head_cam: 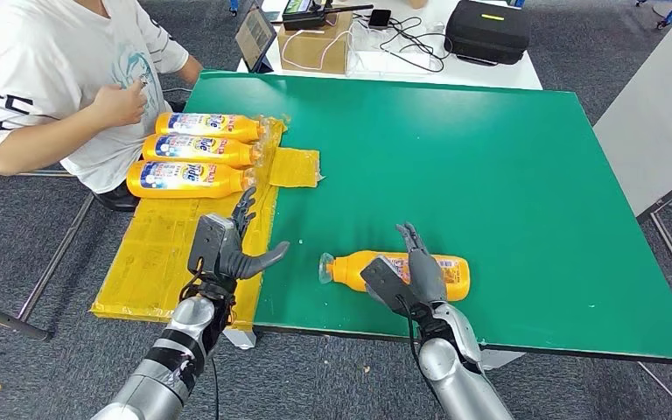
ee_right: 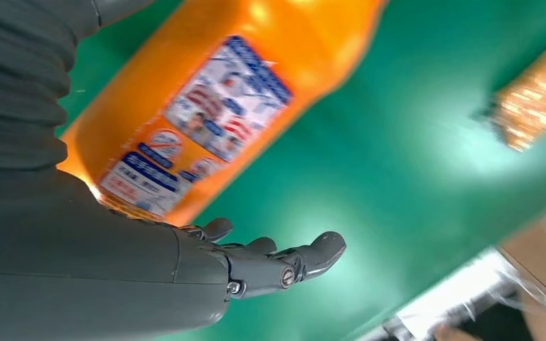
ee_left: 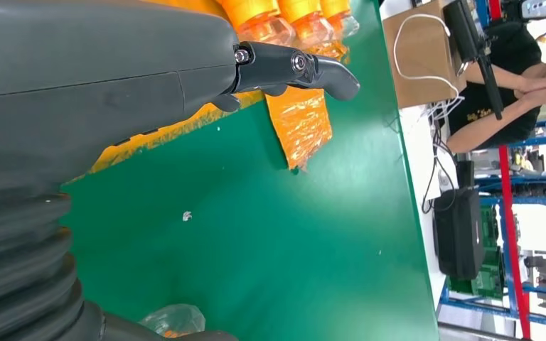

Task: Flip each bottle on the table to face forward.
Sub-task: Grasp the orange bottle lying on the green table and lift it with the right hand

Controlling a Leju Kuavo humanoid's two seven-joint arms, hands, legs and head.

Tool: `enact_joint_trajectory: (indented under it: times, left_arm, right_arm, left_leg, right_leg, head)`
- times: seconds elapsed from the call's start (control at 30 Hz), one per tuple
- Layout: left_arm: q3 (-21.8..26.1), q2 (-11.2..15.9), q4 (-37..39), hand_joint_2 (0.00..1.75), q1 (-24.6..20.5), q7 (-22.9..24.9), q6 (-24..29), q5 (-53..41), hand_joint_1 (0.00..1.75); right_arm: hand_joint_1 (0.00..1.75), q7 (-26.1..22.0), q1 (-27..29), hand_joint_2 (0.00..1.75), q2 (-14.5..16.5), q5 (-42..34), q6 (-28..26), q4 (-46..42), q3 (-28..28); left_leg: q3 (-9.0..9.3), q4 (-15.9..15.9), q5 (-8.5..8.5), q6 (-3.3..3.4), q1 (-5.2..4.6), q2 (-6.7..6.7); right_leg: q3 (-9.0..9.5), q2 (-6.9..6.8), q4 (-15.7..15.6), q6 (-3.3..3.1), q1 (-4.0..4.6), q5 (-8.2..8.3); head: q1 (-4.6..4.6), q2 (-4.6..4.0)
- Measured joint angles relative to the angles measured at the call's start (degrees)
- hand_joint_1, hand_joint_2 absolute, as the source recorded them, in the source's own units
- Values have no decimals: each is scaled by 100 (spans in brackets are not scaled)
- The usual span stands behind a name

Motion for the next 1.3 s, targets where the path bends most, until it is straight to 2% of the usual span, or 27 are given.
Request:
enact_joint_trajectory:
  times: [0.3,0.7,0.73,0.83,0.87,1.17,1.3]
  left_arm:
    - [16,34,-31,175,43,59,-199,1,0]
    - [59,77,-42,175,61,68,-278,7,0]
    - [63,78,-42,175,61,70,-289,8,0]
    - [84,79,-42,175,61,77,-334,18,0]
    - [91,79,-42,175,61,80,-349,30,0]
    - [162,96,-40,175,55,96,-438,86,0]
    - [172,106,-39,175,46,96,-457,90,0]
  right_arm:
    - [0,558,-226,175,-429,567,752,216,38]
    - [0,815,-553,175,-818,901,1182,457,226]
    - [19,829,-573,175,-837,916,1204,477,238]
    - [150,890,-667,175,-902,993,1305,570,316]
    - [175,900,-709,175,-922,1009,1341,610,345]
    - [170,704,-1108,175,-985,921,1626,1056,537]
    - [175,624,-1215,175,-991,808,1678,1187,561]
  left_leg:
    - [1,0,0,1,0,-3]
    - [9,1,1,2,-1,-4]
    - [10,1,1,2,-1,-4]
    - [12,1,1,2,-1,-4]
    - [13,1,1,2,-1,-4]
    - [26,1,1,2,0,-1]
    - [27,1,1,2,0,0]
  right_leg:
    - [2,-2,-1,0,0,0]
    - [12,-2,-1,1,-1,1]
    - [13,-2,-2,1,-1,1]
    - [15,-2,-2,1,-1,1]
    - [15,-2,-2,1,-1,1]
    - [25,-1,-2,1,0,1]
    - [25,-1,-2,1,0,1]
  head:
    - [0,-1]
    - [0,0]
    - [1,-1]
    - [0,-1]
    - [0,0]
    - [0,-1]
    - [0,-2]
